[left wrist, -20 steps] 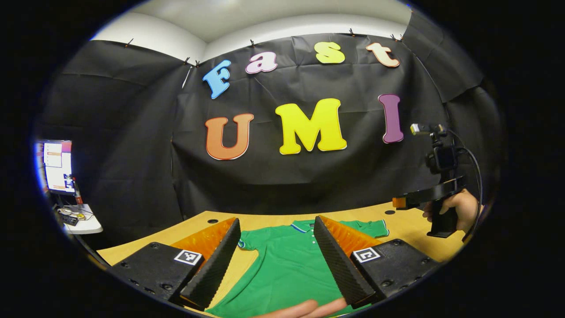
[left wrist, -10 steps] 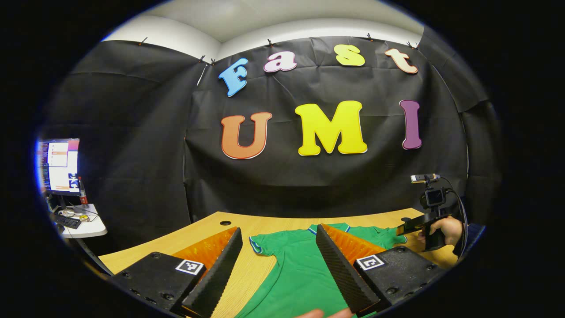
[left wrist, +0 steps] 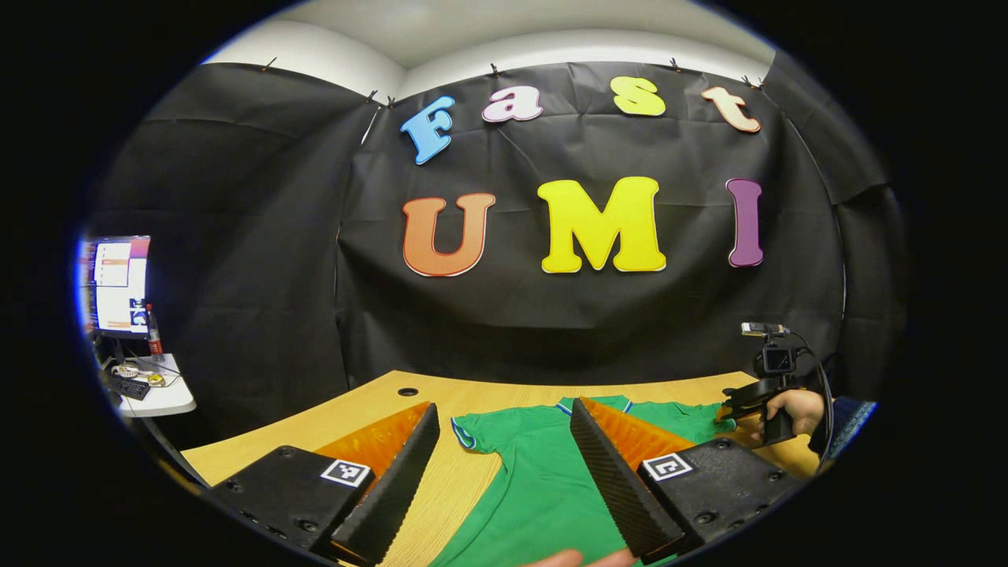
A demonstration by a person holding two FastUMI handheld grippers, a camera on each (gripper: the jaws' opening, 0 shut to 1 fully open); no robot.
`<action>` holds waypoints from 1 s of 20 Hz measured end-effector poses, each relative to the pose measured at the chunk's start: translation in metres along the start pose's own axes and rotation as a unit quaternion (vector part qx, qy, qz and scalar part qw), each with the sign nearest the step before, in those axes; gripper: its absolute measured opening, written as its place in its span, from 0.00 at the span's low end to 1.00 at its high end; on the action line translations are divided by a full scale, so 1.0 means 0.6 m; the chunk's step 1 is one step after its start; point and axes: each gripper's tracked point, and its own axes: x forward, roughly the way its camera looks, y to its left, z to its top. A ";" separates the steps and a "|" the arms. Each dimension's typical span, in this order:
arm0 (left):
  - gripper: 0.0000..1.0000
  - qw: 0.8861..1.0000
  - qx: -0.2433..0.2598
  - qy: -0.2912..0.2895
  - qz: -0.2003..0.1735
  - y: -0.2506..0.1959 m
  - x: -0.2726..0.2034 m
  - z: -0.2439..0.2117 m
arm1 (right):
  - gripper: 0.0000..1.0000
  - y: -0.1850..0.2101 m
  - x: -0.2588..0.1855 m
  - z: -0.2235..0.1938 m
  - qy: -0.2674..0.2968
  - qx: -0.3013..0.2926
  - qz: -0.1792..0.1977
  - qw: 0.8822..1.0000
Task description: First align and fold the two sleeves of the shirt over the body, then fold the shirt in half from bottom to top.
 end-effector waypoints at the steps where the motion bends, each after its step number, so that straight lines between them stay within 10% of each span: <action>1: 1.00 1.000 -0.001 0.002 0.001 0.002 -0.002 0.001 | 0.29 -0.001 0.004 0.002 0.000 0.005 0.007 1.000; 5: 1.00 1.000 -0.001 0.001 0.005 0.009 -0.002 0.004 | 0.01 0.005 -0.002 0.000 0.006 0.007 0.029 1.000; 20: 1.00 1.000 -0.006 0.019 0.004 0.017 -0.003 -0.005 | 0.01 0.175 -0.103 0.060 -0.077 -0.120 0.052 0.988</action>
